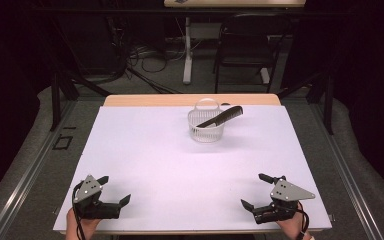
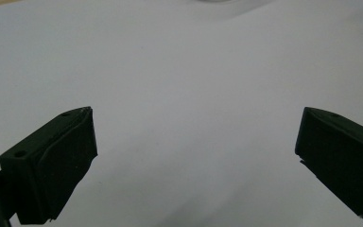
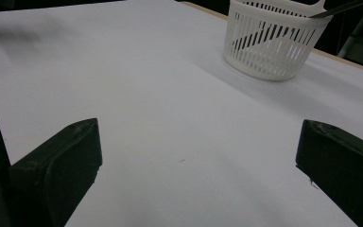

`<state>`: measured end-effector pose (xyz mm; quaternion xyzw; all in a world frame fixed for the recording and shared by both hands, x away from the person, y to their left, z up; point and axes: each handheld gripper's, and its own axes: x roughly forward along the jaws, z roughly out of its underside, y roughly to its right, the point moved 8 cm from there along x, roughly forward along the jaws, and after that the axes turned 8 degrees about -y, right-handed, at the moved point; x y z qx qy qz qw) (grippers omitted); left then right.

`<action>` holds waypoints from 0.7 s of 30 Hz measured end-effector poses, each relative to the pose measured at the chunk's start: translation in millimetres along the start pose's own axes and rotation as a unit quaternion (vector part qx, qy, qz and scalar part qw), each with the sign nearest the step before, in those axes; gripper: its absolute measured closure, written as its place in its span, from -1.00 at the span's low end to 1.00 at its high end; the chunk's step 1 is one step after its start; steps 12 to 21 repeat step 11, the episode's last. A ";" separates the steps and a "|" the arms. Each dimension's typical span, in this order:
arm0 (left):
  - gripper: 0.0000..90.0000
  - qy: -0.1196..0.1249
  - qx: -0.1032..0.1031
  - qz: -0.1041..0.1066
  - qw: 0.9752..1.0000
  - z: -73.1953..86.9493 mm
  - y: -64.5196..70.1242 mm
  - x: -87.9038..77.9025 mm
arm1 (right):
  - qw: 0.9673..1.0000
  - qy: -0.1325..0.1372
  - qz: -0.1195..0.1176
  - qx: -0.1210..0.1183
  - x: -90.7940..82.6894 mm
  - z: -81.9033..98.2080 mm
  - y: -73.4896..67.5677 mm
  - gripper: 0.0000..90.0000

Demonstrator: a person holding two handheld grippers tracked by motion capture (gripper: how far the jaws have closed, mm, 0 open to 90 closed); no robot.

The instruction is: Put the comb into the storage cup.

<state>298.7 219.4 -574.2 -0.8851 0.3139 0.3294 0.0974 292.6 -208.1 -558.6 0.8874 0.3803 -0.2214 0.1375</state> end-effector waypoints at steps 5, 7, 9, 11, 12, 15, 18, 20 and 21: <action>-1.00 0.002 0.010 0.009 1.000 0.6 4.0 1.8 | 1.000 0.001 -0.002 -0.006 -1.3 -0.6 -1.5 -0.99; -1.00 0.004 0.016 0.011 1.000 0.4 4.8 2.1 | 1.000 0.001 -0.002 -0.005 -1.6 -0.4 -1.6 -0.99; -1.00 0.003 0.015 0.013 1.000 1.0 4.3 2.8 | 1.000 0.001 -0.002 -0.006 -1.1 -0.5 -1.1 -0.99; -1.00 0.002 0.015 0.015 1.000 1.5 3.2 2.8 | 1.000 0.002 -0.002 -0.007 -0.9 -0.7 -1.2 -0.99; -1.00 0.002 0.015 0.015 1.000 1.5 3.2 2.8 | 1.000 0.002 -0.002 -0.007 -0.9 -0.7 -1.2 -0.99; -1.00 0.002 0.015 0.015 1.000 1.5 3.2 2.8 | 1.000 0.002 -0.002 -0.007 -0.9 -0.7 -1.2 -0.99; -1.00 0.002 0.015 0.015 1.000 1.5 3.2 2.8 | 1.000 0.002 -0.002 -0.007 -0.9 -0.7 -1.2 -0.99; -1.00 0.002 0.015 0.015 1.000 1.5 3.2 2.8 | 1.000 0.002 -0.002 -0.007 -0.9 -0.7 -1.2 -0.99; -1.00 0.002 0.015 0.015 1.000 1.5 3.2 2.8 | 1.000 0.002 -0.002 -0.007 -0.9 -0.7 -1.2 -0.99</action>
